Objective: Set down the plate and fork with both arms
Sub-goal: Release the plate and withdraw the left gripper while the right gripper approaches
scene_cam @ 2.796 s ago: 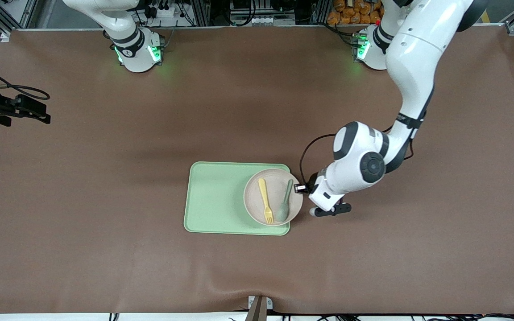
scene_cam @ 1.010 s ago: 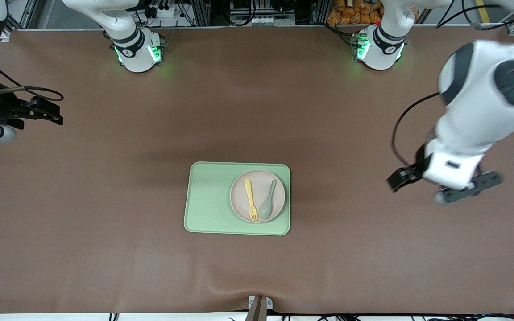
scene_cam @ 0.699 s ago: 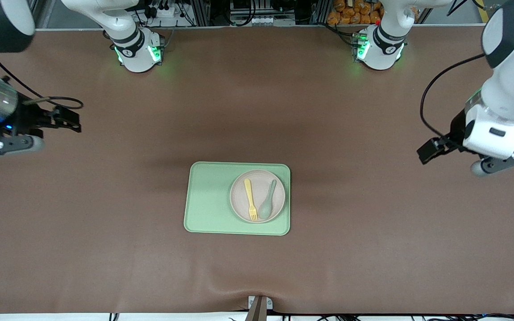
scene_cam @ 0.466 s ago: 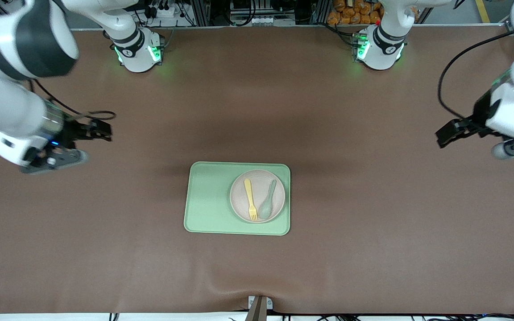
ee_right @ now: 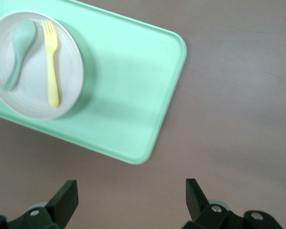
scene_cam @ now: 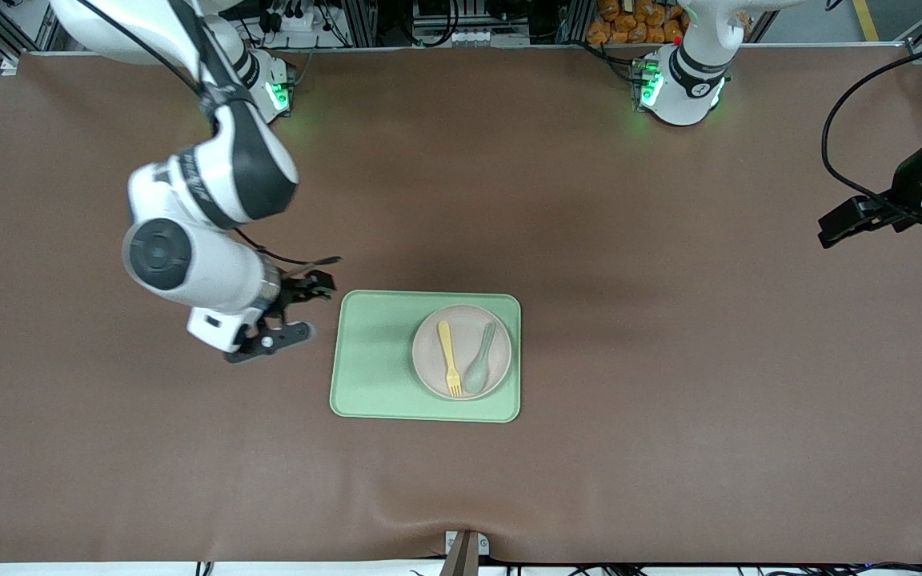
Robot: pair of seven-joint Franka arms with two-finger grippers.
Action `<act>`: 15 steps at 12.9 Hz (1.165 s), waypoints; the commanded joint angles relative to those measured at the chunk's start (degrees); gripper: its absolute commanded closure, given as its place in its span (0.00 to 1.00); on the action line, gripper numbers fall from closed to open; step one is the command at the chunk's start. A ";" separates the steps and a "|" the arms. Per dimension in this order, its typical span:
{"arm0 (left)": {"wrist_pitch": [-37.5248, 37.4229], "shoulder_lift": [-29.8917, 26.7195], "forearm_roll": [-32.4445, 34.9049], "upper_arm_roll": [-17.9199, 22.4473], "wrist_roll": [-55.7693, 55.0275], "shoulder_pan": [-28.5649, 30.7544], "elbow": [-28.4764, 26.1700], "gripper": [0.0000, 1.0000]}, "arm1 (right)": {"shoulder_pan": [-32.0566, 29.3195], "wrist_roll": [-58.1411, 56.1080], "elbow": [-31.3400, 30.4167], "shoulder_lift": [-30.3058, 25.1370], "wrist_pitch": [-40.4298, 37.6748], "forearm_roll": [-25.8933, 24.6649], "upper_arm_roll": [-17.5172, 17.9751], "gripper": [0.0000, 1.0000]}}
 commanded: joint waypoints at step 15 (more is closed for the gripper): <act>1.69 -0.74 -1.00 -0.74 0.49 0.82 -1.36 0.00 | 13.47 11.69 10.44 19.58 20.51 0.53 -0.67 0.00</act>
